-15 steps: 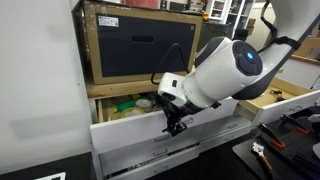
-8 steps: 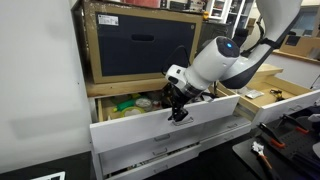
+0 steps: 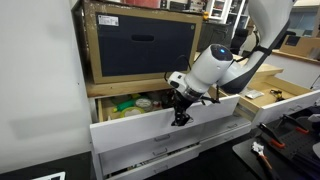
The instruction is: Open the top left drawer
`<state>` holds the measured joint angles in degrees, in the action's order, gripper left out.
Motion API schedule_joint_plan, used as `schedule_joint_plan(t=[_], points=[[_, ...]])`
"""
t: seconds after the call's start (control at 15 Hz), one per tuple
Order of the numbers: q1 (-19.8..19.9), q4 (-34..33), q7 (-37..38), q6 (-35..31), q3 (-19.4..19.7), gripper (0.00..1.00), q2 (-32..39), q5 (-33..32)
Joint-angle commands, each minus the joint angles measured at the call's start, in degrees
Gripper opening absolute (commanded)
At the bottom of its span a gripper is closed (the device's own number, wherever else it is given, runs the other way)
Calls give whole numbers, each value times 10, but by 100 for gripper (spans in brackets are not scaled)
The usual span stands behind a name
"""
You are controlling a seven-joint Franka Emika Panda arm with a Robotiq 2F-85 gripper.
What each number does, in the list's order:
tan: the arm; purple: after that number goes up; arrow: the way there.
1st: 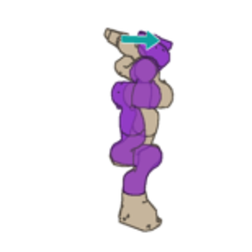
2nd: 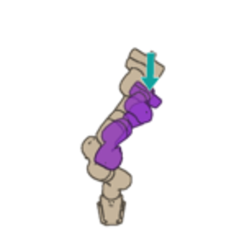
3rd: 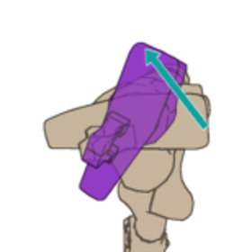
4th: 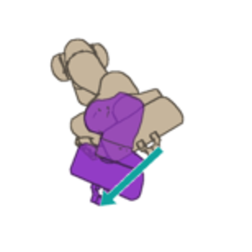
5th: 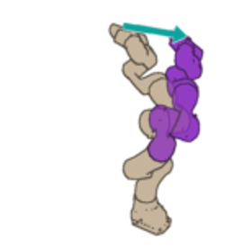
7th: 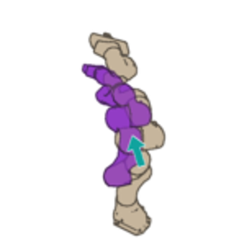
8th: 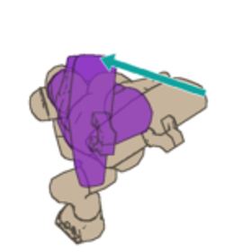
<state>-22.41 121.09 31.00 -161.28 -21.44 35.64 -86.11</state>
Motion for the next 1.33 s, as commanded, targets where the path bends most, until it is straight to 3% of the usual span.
schedule_joint_plan(t=[0.0,0.47,0.53,1.0,1.27], points=[[18,4,-46,-34,-24,100,16,56],[52,15,-155,-67,-98,100,45,169],[25,21,-193,-86,-78,100,38,224],[18,41,-386,-79,-142,100,56,449],[-40,41,-403,-35,-99,100,-15,497]])
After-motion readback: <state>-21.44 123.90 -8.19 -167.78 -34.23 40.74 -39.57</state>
